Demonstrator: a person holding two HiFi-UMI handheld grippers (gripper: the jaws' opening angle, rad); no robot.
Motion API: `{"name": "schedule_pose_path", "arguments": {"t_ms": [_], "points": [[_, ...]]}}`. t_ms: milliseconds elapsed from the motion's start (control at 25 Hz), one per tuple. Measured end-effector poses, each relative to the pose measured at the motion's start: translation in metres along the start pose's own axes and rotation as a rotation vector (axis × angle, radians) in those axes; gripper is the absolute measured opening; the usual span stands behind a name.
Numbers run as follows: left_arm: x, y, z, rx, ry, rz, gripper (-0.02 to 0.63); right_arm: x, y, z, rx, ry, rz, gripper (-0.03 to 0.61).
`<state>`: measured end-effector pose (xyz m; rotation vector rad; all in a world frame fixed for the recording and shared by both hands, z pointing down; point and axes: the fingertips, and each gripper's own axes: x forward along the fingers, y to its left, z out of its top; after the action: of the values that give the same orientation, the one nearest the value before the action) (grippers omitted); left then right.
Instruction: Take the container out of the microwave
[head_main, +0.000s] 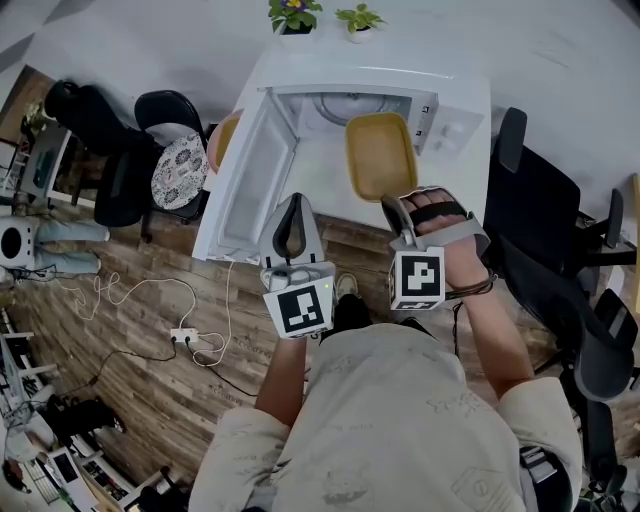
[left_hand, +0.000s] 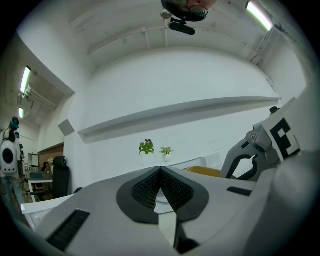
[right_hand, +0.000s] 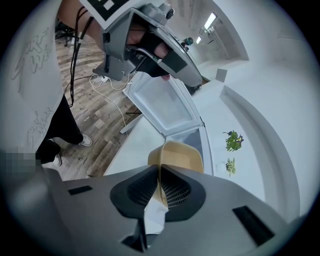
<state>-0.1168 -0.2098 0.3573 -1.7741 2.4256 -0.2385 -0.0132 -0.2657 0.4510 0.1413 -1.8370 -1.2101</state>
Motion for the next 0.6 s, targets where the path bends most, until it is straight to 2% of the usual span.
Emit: {"name": "schedule_pose_path", "arguments": {"t_ms": [600], "points": [[0.0100,-0.0061,0.0078,-0.014,-0.013,-0.007,0.008,0.0059,-0.0046,-0.0048,-0.015,-0.002,0.018,0.037]]}}
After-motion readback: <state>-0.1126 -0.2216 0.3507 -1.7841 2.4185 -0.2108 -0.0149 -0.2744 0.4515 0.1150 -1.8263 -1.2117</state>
